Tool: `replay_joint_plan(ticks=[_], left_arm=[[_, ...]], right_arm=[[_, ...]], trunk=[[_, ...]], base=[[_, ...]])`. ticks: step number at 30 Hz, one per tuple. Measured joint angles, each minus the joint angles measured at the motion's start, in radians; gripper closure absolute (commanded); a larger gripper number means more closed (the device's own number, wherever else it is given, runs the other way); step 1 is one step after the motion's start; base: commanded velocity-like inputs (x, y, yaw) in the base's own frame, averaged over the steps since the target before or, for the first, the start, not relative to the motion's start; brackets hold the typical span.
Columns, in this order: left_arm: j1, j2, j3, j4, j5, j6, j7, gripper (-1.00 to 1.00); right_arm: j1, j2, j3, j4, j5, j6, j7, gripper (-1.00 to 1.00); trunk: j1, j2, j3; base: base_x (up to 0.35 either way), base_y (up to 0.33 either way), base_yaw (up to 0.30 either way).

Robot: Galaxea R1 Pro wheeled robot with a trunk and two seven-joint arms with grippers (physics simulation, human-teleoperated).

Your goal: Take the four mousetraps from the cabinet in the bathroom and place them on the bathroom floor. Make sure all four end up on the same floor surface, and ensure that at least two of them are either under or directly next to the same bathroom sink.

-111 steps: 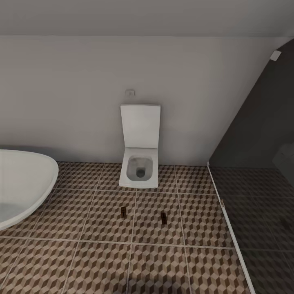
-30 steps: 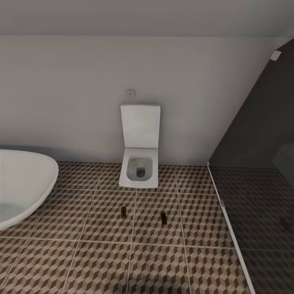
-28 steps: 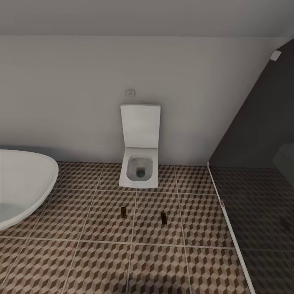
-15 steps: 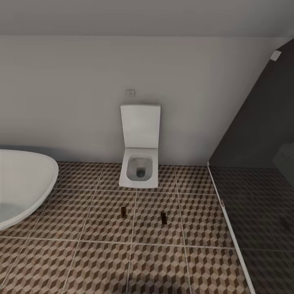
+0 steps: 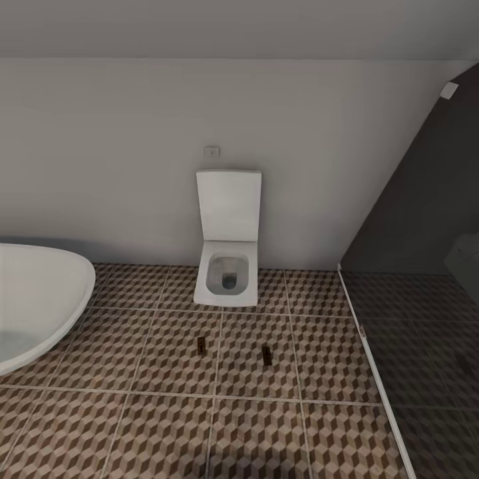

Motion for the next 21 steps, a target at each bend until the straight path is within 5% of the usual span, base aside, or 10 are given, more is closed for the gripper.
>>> replay_joint_plan(ticks=[21], left_arm=[[0.0,0.0,0.0,0.0,0.0,0.0,0.0,-1.0]], right_arm=[[0.0,0.0,0.0,0.0,0.0,0.0,0.0,-1.0]], trunk=[[0.0,0.0,0.0]], base=[[0.0,0.0,0.0]])
